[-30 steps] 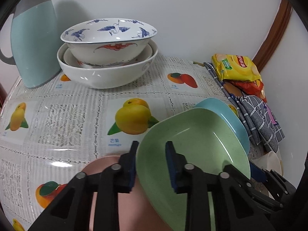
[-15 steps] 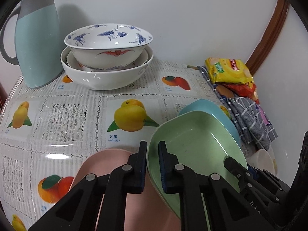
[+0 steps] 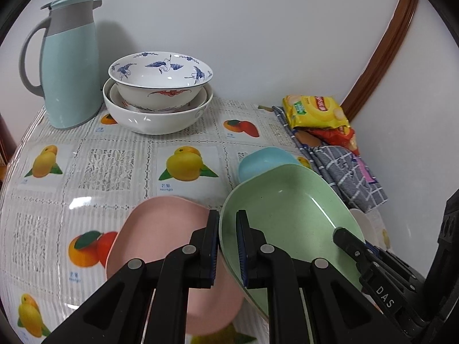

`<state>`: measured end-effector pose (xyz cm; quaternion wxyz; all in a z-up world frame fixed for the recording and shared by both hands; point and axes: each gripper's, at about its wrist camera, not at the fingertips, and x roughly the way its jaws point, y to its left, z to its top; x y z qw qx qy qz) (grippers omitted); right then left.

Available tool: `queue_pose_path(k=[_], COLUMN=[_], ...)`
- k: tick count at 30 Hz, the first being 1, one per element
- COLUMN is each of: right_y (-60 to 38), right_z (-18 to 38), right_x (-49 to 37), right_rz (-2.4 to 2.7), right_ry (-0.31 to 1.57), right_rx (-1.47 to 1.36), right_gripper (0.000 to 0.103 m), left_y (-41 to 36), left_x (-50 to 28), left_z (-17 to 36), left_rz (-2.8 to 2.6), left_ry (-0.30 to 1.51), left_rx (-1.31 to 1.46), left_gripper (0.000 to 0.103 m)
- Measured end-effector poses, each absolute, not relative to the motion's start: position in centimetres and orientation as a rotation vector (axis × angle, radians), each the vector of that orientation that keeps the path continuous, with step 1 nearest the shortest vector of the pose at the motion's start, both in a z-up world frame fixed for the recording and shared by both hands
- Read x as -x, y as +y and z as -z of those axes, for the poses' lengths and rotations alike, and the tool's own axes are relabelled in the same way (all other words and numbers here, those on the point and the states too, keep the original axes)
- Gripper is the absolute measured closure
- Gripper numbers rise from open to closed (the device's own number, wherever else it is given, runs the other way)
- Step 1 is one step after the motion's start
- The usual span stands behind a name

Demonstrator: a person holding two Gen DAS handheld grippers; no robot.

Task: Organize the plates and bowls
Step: 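Close both tools on the green plate rim and lift it, then carry the green plate with both tools over the pink plate and lower it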

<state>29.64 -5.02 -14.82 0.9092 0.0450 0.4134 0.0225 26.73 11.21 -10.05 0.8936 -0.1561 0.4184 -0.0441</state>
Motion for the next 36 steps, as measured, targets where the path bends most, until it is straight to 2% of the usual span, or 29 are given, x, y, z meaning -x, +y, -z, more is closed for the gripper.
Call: queue_pose_path(k=[14, 36], right_y=[-4.1, -0.4], right_z=[12.3, 14.0], right_x=[-25.4, -22.2], right_rz=[-0.076, -0.116], right_ry=[0.812, 0.844], right_rx=[-0.108, -0.077], right_gripper=[0.093, 0.093], left_y=[12.3, 16.1], left_x=[-22.1, -18.2], left_z=[8.4, 10.3], left_rz=[0.083, 0.033], left_ry=[0.845, 0.867], left_rx=[0.336, 0.373], left_gripper=[0.091, 0.091])
